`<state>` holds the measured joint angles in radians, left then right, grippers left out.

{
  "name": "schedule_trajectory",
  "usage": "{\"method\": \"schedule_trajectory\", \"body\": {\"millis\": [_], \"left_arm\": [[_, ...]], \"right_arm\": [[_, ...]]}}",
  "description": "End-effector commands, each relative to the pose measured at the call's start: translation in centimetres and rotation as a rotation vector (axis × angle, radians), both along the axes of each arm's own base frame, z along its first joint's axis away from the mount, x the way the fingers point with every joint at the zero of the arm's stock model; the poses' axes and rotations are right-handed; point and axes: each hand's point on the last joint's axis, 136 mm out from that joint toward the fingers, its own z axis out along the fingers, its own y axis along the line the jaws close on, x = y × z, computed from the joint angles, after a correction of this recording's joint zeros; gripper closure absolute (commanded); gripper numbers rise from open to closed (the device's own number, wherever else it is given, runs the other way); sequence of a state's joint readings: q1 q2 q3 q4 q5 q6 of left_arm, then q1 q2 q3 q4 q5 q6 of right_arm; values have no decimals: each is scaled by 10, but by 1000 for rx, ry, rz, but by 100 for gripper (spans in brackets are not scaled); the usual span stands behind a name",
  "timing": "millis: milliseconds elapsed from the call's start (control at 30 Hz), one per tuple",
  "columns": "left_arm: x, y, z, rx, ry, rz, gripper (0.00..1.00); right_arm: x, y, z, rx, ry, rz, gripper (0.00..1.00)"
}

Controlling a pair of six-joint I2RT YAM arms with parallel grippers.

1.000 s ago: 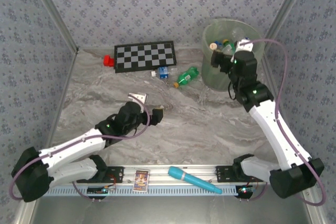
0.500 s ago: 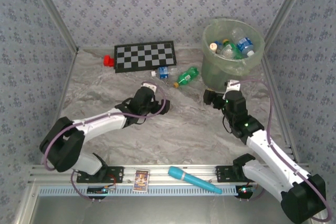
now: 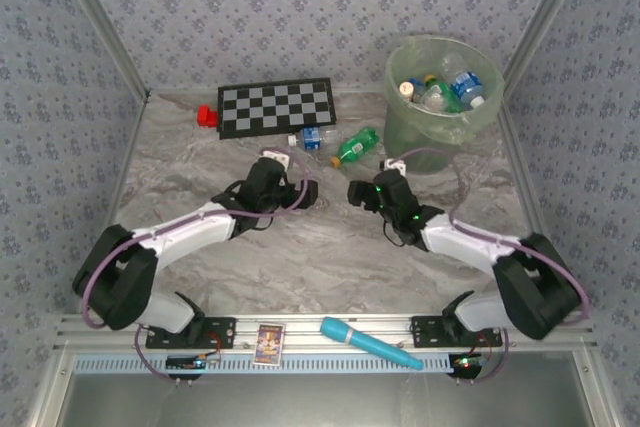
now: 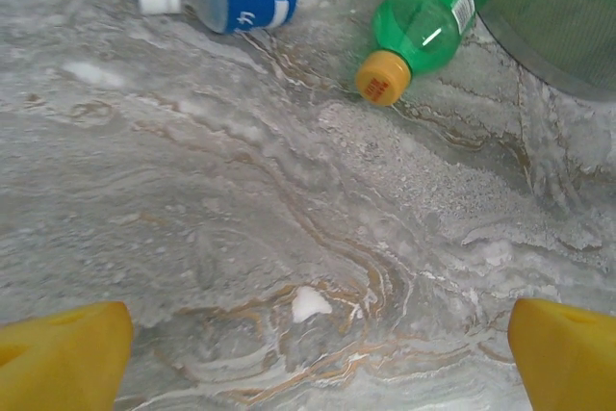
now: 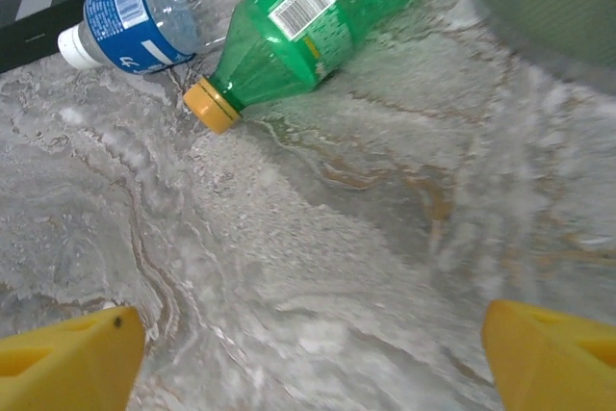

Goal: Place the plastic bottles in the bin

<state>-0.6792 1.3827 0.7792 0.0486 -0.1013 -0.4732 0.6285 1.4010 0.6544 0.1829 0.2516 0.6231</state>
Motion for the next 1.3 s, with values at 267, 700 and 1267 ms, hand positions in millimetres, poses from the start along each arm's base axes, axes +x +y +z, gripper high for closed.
{"method": "schedule_trajectory", "body": {"millis": [267,700,1267], "left_arm": [[-40,44,37,-95,-63,55,0],[-77,71,43,-176,-106,66,0],[-80,73,44,-194,-117,64,0]], "right_arm": [[73,61,-21,250,15,-214,29],[116,65,-67,288,96,-391,30],[127,47,-93,270,181,-445,64]]}}
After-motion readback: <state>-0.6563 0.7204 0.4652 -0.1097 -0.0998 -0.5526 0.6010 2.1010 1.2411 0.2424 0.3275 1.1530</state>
